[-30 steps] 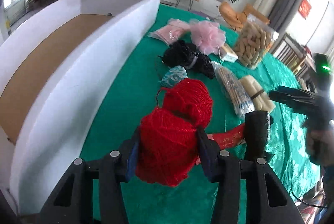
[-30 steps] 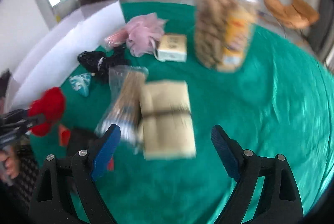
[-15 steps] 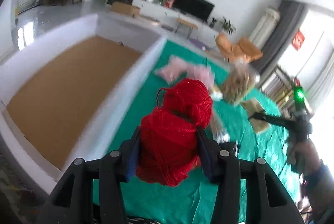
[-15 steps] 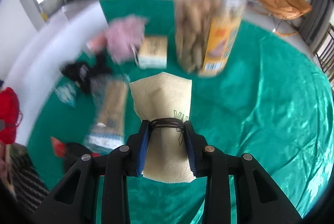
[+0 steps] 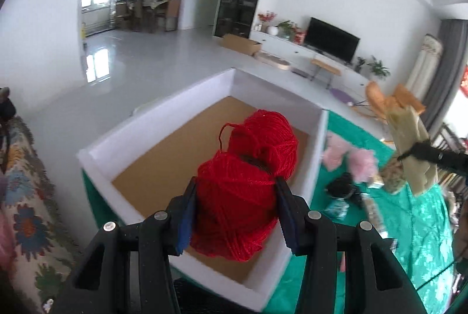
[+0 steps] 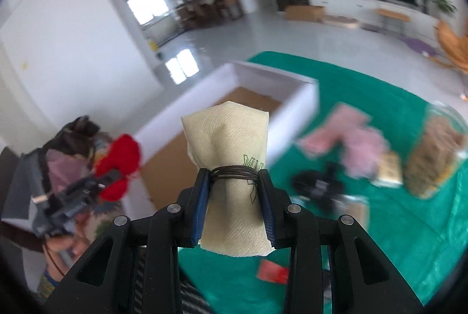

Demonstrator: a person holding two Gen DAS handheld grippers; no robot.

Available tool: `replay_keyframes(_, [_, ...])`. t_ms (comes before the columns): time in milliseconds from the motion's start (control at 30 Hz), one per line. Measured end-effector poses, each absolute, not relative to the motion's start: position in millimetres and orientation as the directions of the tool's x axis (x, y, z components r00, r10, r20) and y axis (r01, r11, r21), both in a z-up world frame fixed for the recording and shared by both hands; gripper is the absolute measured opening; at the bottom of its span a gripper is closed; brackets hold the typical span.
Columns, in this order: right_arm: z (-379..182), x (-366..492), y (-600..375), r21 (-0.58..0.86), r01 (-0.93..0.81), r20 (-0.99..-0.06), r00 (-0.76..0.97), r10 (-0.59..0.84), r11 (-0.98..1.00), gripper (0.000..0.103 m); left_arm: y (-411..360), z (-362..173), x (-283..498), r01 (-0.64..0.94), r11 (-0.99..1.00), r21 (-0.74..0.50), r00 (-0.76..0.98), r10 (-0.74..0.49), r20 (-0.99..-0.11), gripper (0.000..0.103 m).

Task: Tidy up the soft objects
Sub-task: 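Carry the yarn with the left tool into the white box while the right tool drops the cloth roll there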

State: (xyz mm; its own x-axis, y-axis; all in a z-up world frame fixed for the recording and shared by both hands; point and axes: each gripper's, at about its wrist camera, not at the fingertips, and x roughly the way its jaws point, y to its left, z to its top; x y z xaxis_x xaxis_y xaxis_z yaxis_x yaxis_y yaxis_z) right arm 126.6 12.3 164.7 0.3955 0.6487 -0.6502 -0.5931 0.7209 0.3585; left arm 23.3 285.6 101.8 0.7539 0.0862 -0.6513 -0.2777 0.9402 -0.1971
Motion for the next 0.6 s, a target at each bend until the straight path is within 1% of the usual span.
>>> replay_keyframes(133, [160, 129, 66, 0.372, -0.625, -0.64, 0.363, 0.677, 0.686, 0.035, 297, 91, 24, -0.313, 0.935, -0.167, 0.732, 0.126, -0.67, 0.049])
replay_keyframes(300, [146, 129, 111, 0.374, -0.633, -0.655, 0.337, 0.677, 0.677, 0.037, 301, 80, 35, -0.337, 0.933, -0.128, 0.707, 0.161, -0.689, 0.049])
replay_keyframes(333, [144, 129, 118, 0.376, -0.633, -0.656, 0.334, 0.677, 0.676, 0.038, 304, 79, 35, -0.342, 0.932, -0.121, 0.703, 0.168, -0.691, 0.049])
replay_keyframes(367, [140, 129, 125, 0.372, -0.634, -0.658, 0.334, 0.675, 0.678, 0.045, 307, 77, 36, -0.358, 0.928, -0.105, 0.696, 0.191, -0.692, 0.05])
replay_keyframes(400, [136, 131, 126, 0.368, -0.634, -0.661, 0.336, 0.671, 0.68, 0.059, 310, 75, 37, -0.383, 0.919, -0.09, 0.691, 0.22, -0.688, 0.056])
replay_keyframes(433, [134, 131, 130, 0.369, -0.634, -0.665, 0.331, 0.67, 0.679, 0.066, 314, 73, 38, -0.402, 0.911, -0.087, 0.691, 0.24, -0.682, 0.063])
replay_keyframes(467, [131, 132, 133, 0.379, -0.635, -0.67, 0.314, 0.672, 0.674, 0.073, 318, 70, 40, -0.412, 0.906, -0.094, 0.689, 0.242, -0.684, 0.088])
replay_keyframes(500, [128, 132, 135, 0.383, -0.631, -0.679, 0.303, 0.669, 0.675, 0.073, 321, 68, 42, -0.418, 0.903, -0.103, 0.687, 0.24, -0.685, 0.103])
replay_keyframes(533, [127, 131, 135, 0.382, -0.628, -0.684, 0.301, 0.664, 0.678, 0.073, 322, 66, 42, -0.427, 0.899, -0.101, 0.688, 0.25, -0.681, 0.103])
replay_keyframes(600, [128, 126, 129, 0.365, -0.626, -0.685, 0.32, 0.654, 0.689, 0.073, 320, 67, 43, -0.447, 0.893, -0.06, 0.676, 0.292, -0.677, 0.103])
